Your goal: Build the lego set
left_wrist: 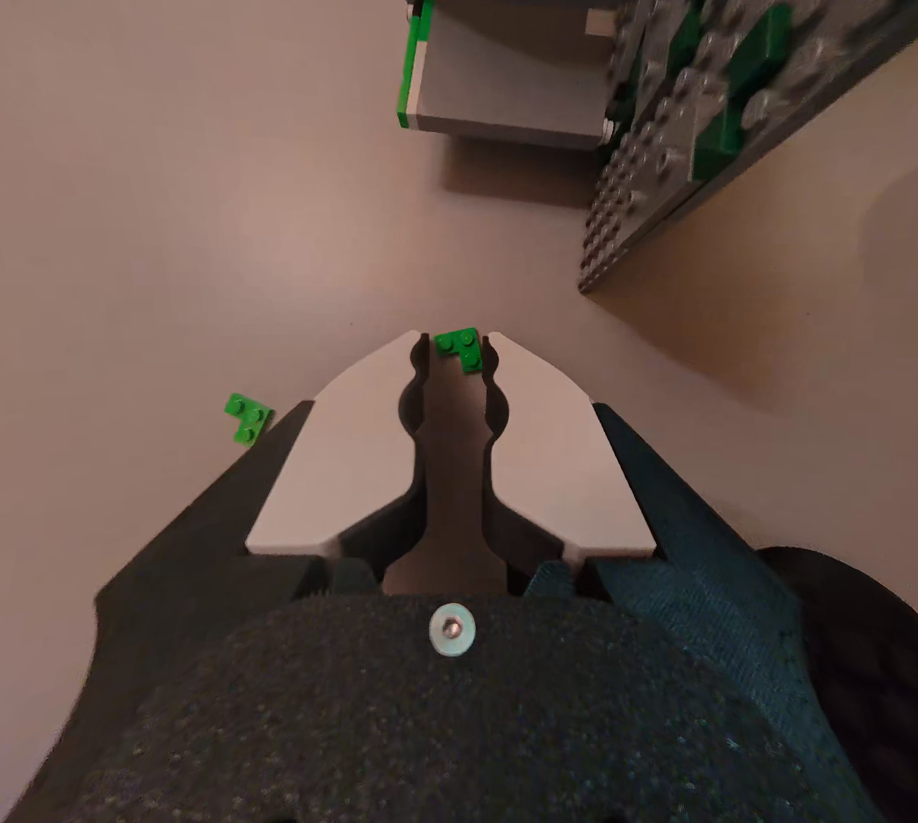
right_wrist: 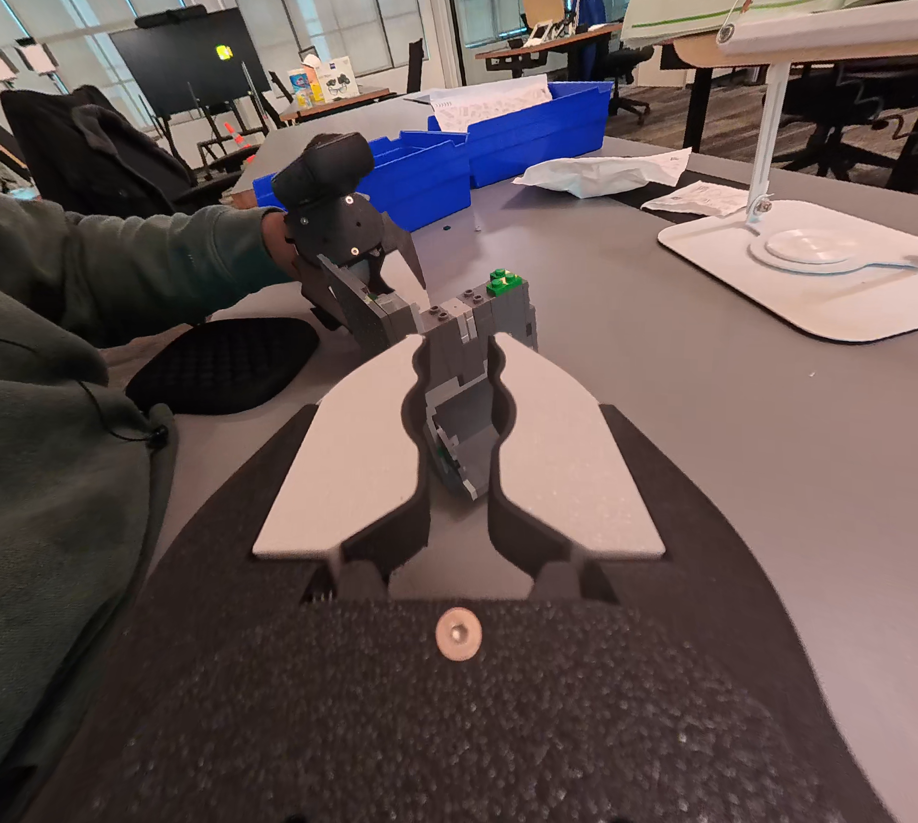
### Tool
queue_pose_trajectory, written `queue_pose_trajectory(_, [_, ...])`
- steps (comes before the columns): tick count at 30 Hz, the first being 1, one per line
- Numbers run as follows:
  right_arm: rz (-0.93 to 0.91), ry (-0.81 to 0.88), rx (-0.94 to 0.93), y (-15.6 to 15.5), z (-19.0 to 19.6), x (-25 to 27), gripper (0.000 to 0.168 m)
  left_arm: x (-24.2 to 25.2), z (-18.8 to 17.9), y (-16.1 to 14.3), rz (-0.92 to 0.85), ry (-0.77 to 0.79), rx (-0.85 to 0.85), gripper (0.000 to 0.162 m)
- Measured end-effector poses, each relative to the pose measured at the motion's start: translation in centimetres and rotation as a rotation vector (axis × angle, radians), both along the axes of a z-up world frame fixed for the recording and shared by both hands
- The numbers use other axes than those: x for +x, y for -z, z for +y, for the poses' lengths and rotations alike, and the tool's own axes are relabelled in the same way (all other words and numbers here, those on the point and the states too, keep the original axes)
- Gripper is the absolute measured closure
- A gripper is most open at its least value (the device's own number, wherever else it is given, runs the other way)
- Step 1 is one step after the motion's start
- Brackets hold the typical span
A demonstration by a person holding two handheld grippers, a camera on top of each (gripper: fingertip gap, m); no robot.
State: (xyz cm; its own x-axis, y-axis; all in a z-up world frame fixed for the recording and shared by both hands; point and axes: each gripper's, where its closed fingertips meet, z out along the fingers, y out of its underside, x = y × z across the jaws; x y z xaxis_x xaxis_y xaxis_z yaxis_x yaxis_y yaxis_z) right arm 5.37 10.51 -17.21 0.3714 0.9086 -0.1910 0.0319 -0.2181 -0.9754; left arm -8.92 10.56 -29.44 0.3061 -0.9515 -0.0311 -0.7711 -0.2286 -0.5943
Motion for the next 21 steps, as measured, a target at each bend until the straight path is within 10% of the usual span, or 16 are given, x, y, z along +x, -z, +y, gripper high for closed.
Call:
queue_pose_trajectory(10, [-0.016,-0.011,-0.027,0.9,0.1,-0.3,0.147,-0.1,0.3,-0.5,-0.041,-0.007,-0.004,0.147])
queue_pose_trajectory(21, [-0.001,-0.019,-0.019,0.6,0.0,-0.5,0.149,-0.6,1.8,-9.2,-0.264,0.005,0.119,0.147])
